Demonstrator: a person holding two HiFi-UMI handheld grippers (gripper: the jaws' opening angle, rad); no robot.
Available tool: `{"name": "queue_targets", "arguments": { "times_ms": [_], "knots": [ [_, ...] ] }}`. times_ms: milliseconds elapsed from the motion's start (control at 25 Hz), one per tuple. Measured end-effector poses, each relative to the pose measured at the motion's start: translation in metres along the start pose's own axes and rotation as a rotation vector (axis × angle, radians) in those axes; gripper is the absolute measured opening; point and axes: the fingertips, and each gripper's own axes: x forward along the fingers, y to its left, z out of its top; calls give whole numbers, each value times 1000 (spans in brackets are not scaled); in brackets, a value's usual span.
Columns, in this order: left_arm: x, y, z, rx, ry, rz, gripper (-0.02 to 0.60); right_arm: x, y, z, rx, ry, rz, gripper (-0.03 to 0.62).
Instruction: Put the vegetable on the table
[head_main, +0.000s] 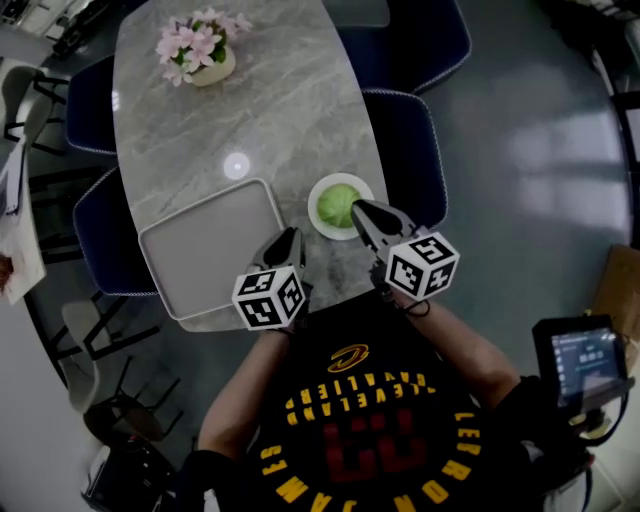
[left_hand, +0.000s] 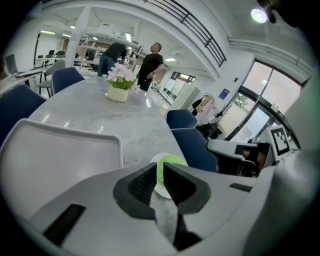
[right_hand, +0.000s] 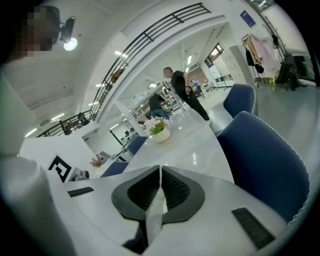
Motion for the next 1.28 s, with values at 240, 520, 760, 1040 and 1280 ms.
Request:
{"name": "queue_targets", "arguments": {
  "times_ms": [240,520,760,1040,1280],
  "knots": [
    [-44,-30,33,192,-105,-138,0,-3,48,4,-18,-47,69,4],
    [-90,-45,39,256,-147,-210,0,-12,99,21,-106,-101,111,5],
    [-129,-53,78,249,-255,-261,0,-31,141,59,-192,-197,145,5],
    [-159,-78,116,225,-343,-324,0,-42,176,92,-122,-240,273,4],
    [-175,-79,95,214,-341,-351,0,-60,211,69,-208,-221,270,5]
  ]
}}
